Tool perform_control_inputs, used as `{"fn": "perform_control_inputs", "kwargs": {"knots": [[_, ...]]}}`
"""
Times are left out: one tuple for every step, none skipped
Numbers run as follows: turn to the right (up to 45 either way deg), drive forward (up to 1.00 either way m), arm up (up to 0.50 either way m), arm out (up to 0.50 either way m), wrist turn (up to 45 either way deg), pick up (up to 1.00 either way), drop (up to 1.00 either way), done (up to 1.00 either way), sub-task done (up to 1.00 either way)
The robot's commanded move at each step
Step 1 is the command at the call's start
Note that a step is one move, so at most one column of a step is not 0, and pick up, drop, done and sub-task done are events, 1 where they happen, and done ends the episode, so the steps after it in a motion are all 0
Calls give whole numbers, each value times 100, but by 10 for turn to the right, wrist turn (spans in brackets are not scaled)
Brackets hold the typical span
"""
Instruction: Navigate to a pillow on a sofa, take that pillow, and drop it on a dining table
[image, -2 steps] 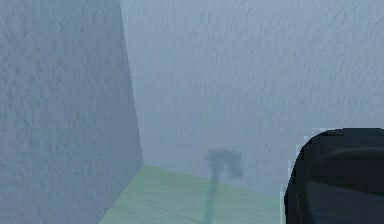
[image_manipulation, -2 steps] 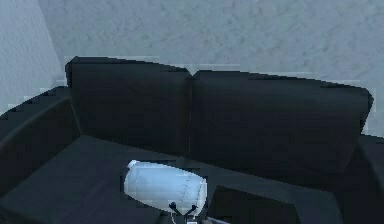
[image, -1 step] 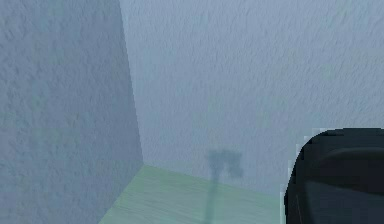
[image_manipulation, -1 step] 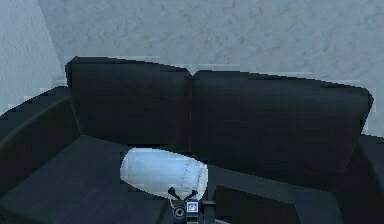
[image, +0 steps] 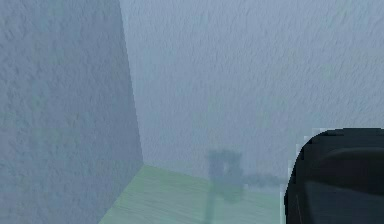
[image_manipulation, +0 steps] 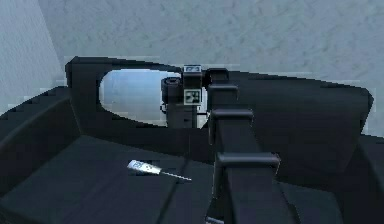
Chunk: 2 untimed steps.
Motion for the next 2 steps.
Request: {"fn": "perform_control_inputs", "kwargs": {"knots": [[0, 0, 0, 0, -450, 0, 0, 0, 0], [0, 0, 0, 0, -450, 0, 0, 0, 0]]}}
